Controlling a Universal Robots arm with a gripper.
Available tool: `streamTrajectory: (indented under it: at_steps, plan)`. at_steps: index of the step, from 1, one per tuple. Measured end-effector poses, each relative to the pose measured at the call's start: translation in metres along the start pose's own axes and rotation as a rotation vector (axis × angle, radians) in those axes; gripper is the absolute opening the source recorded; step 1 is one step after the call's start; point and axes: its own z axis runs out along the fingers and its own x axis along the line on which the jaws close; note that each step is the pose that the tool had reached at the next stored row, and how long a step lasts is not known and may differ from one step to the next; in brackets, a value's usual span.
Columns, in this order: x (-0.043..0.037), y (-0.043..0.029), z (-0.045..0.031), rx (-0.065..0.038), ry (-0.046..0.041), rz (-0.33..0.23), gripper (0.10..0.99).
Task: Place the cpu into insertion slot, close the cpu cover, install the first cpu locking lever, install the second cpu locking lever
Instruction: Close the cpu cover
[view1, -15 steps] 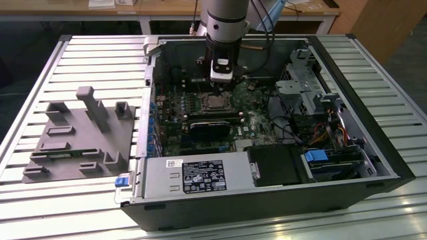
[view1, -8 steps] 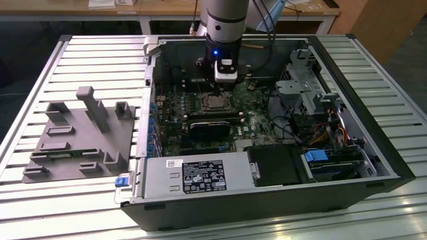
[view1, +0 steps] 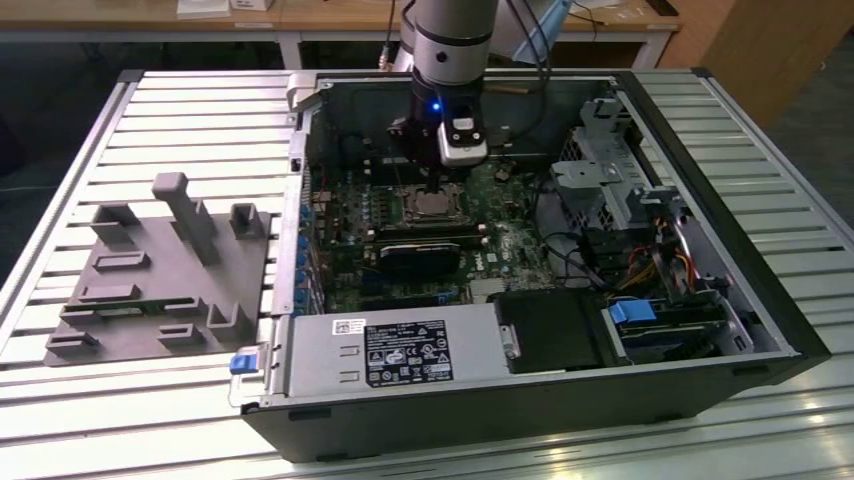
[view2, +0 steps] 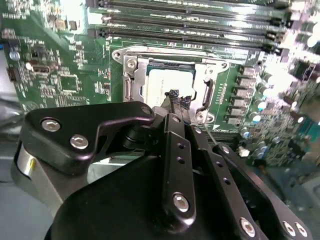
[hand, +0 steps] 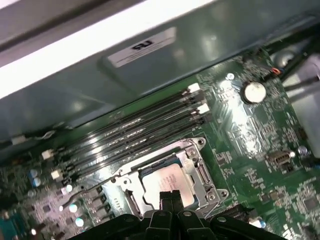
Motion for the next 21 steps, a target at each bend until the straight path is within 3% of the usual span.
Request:
streamTrajectory:
  at_steps: [13,16,18,21]
  plan:
    - [-0.0001,0.0,0.0007,0.005,0.0006,-0.229,0.102]
    - [0.0007,-0.0004,0.0008,0.004,-0.0088,-0.237,0.102]
    - [0.0014,-0.0007,0.0008,0.009,-0.0165,-0.237,0.102]
    - [0.0016,-0.0008,0.0012,0.009,-0.0175,-0.237,0.102]
